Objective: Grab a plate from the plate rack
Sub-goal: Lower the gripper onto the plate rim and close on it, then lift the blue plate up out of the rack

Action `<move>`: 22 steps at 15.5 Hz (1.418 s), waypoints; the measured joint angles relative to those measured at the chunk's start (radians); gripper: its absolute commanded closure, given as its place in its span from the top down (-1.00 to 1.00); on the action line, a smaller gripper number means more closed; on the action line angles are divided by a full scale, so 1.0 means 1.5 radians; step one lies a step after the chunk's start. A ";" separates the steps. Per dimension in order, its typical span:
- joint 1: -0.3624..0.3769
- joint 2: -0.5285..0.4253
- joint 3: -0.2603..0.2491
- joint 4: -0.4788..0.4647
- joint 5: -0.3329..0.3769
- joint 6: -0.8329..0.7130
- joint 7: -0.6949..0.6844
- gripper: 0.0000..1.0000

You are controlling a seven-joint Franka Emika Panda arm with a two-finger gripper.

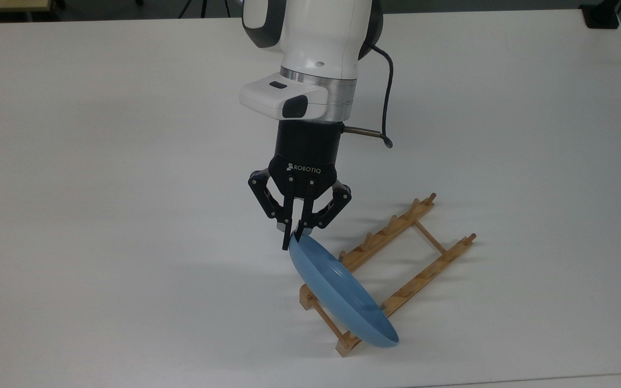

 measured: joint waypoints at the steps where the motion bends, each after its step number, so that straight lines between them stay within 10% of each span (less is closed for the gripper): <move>1: 0.000 0.000 0.000 0.000 -0.001 0.000 0.000 -1.00; 11: -0.033 -0.071 0.000 0.009 0.047 -0.061 -0.006 -1.00; 18: -0.111 -0.159 -0.001 0.008 0.321 -0.397 -0.332 -1.00; 22: -0.163 -0.197 -0.003 0.006 0.398 -0.602 -0.492 -1.00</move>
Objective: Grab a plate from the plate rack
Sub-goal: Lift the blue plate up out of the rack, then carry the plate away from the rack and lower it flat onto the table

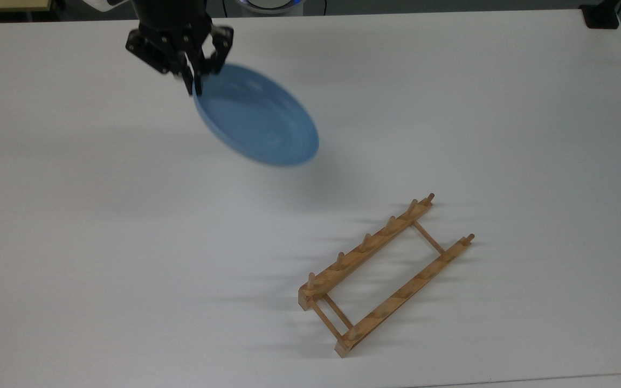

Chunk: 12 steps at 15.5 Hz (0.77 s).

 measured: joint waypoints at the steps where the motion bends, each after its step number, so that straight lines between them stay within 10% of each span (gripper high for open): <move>1: -0.008 -0.002 0.000 -0.002 0.012 -0.043 -0.034 -1.00; 6: -0.060 0.002 -0.002 -0.080 0.062 -0.134 -0.188 -1.00; 12: -0.084 0.024 -0.004 -0.234 0.068 0.005 -0.245 -1.00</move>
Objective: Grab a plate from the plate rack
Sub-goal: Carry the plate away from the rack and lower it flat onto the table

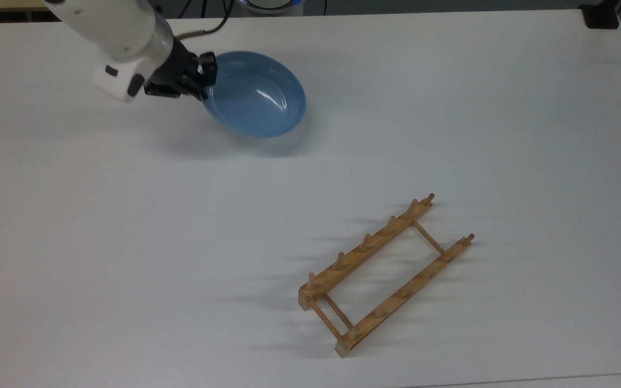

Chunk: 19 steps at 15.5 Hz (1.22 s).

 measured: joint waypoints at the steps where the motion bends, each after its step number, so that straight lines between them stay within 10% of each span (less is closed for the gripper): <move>1: -0.001 0.004 0.000 -0.011 0.000 0.017 0.000 -1.00; 8: -0.006 0.051 -0.001 -0.032 0.000 0.094 0.000 -0.93; 11: -0.006 0.066 -0.001 -0.032 0.000 0.100 0.000 0.77; 12: -0.006 0.068 -0.001 -0.032 0.000 0.100 0.000 1.00; 19: -0.017 0.058 -0.001 -0.004 0.001 0.092 0.026 1.00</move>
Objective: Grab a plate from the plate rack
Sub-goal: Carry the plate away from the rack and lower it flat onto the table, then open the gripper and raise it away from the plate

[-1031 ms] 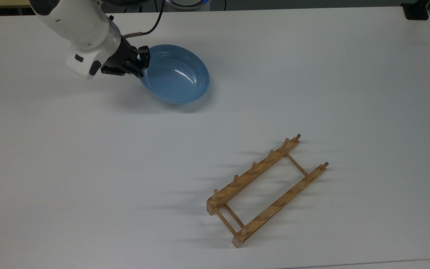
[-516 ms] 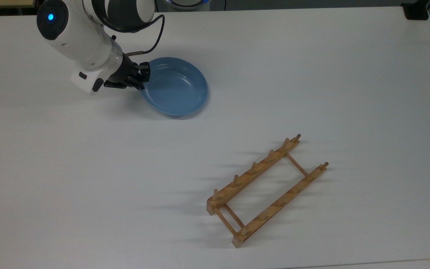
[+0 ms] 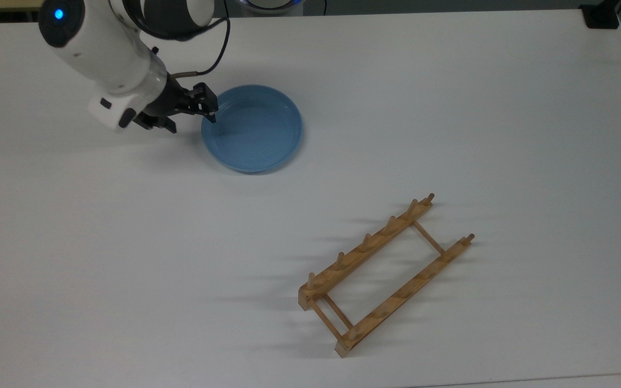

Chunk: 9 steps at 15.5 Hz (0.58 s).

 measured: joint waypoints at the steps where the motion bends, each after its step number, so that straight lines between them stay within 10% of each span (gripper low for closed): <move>1: 0.000 -0.007 0.000 0.016 0.000 -0.013 0.020 1.00; 9: 0.042 -0.152 0.009 0.159 0.001 -0.218 0.327 1.00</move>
